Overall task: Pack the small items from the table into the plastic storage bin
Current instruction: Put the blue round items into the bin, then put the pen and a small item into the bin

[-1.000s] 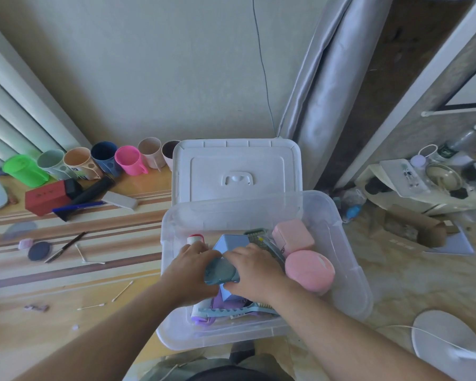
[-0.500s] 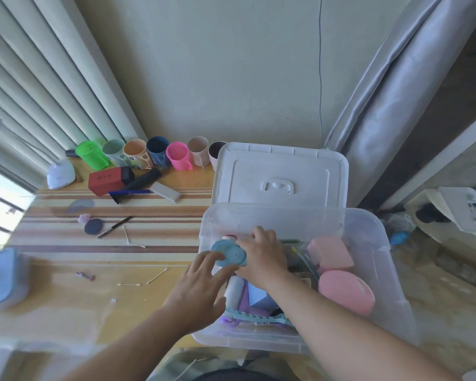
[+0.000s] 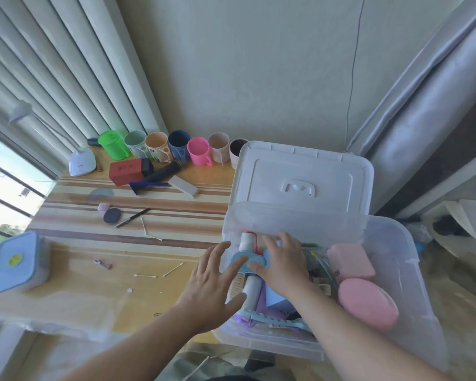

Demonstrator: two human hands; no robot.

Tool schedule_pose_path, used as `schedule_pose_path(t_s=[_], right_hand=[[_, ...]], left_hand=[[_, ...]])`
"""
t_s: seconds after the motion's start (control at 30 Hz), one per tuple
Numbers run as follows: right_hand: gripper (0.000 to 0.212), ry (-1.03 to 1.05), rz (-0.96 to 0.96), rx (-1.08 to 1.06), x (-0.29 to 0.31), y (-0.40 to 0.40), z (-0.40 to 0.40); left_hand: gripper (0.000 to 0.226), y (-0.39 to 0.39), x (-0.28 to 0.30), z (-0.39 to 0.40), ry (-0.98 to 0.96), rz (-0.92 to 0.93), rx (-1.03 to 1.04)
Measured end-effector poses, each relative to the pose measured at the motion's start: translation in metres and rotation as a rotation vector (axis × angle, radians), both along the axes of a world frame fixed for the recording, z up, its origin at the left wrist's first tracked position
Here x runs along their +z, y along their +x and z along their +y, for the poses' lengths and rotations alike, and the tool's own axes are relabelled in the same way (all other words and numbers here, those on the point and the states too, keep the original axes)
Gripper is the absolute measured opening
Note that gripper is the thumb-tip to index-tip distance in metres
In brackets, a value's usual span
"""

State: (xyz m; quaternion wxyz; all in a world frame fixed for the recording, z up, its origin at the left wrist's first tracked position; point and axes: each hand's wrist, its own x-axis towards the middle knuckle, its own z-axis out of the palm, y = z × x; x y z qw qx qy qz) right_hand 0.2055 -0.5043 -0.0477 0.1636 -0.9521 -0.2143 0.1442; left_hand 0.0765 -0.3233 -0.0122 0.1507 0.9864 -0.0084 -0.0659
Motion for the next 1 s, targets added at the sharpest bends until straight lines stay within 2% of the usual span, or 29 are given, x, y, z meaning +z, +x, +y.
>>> schedule_pose_path(t_s=[0.17,0.3,0.47,0.63,0.83,1.0], right_hand=[[0.055,0.341,-0.214,-0.034,0.043,0.014,0.053],[0.05,0.383,-0.279,0.099,0.073,0.027,0.113],[0.052,0.28,-0.202,0.249,0.079,0.047,0.203],[0.057,0.075,-0.063,0.287,0.045,0.089,0.289],[0.053,-0.104,0.06,0.12,-0.014,0.135,0.356],[0.053,-0.182,0.109,0.023,-0.054,0.152,0.386]], left_hand=[[0.067,0.007,-0.006,0.053,-0.022,0.051,0.186],[0.075,0.017,-0.014,0.126,0.033,0.07,0.324],[0.084,0.043,-0.012,0.231,0.063,0.119,0.494],[0.082,0.068,-0.024,0.332,0.051,0.18,0.575],[0.077,0.115,-0.057,0.403,0.044,0.217,0.512],[0.06,0.162,-0.088,0.42,0.029,0.157,0.4]])
